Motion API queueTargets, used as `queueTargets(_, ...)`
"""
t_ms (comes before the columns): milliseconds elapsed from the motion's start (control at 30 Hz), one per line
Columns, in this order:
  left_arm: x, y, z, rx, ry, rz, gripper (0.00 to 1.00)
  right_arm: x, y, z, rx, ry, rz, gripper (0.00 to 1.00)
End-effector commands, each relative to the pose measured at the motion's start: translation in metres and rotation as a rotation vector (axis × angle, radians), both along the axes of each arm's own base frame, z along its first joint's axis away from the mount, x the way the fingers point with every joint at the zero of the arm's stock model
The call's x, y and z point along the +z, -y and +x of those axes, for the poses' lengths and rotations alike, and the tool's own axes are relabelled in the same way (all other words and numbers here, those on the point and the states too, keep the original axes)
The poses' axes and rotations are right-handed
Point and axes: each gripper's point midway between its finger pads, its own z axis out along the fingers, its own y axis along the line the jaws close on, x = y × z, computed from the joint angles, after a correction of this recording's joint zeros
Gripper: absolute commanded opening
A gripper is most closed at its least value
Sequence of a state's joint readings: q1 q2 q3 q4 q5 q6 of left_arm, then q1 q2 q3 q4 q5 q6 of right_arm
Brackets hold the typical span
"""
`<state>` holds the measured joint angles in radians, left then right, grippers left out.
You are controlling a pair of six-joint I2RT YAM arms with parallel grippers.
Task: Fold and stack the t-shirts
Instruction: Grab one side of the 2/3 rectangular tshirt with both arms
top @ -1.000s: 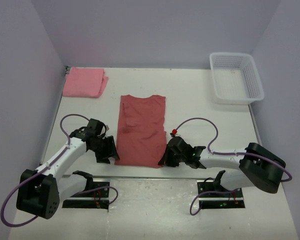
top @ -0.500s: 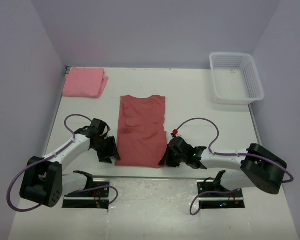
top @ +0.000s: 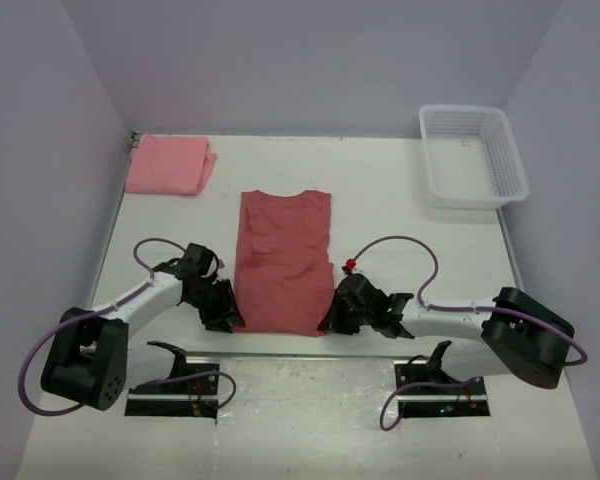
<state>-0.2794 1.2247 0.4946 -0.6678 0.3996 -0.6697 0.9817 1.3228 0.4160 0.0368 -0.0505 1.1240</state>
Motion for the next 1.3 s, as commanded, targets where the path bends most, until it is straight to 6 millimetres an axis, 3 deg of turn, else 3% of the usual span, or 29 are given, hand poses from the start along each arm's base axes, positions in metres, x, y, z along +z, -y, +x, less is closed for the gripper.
queueTargets(0,-0.009,0.003,-0.006,-0.001,-0.016,-0.020,0.43,-0.024,0.029,-0.010,-0.005,-0.029,-0.140,0.00)
queueTargets(100,-0.014,0.006,-0.010,0.002,-0.034,-0.038,0.39,-0.025,0.029,-0.011,-0.004,-0.031,-0.142,0.00)
queueTargets(200,-0.019,0.005,-0.013,0.004,-0.048,-0.037,0.29,-0.025,0.030,-0.011,-0.006,-0.036,-0.143,0.00)
queueTargets(300,-0.021,0.004,-0.015,0.007,-0.059,-0.031,0.01,-0.024,0.031,-0.011,-0.006,-0.032,-0.142,0.00)
queueTargets(333,-0.021,0.003,-0.018,0.012,-0.068,-0.025,0.00,-0.022,0.031,-0.012,-0.008,-0.031,-0.139,0.00)
queueTargets(633,0.012,-0.002,-0.018,0.050,-0.011,-0.009,0.00,-0.023,0.046,-0.012,-0.015,-0.016,-0.204,0.00)
queueTargets(933,0.014,0.004,-0.026,0.020,-0.012,-0.023,0.00,-0.029,0.065,-0.020,-0.011,-0.017,-0.253,0.00)
queueTargets(1167,0.018,0.006,-0.025,-0.004,0.004,-0.042,0.00,-0.013,0.058,-0.017,0.008,0.010,-0.229,0.00)
queueTargets(1267,0.030,0.007,-0.013,-0.012,0.081,-0.045,0.00,-0.005,0.052,-0.018,0.029,0.024,-0.216,0.00)
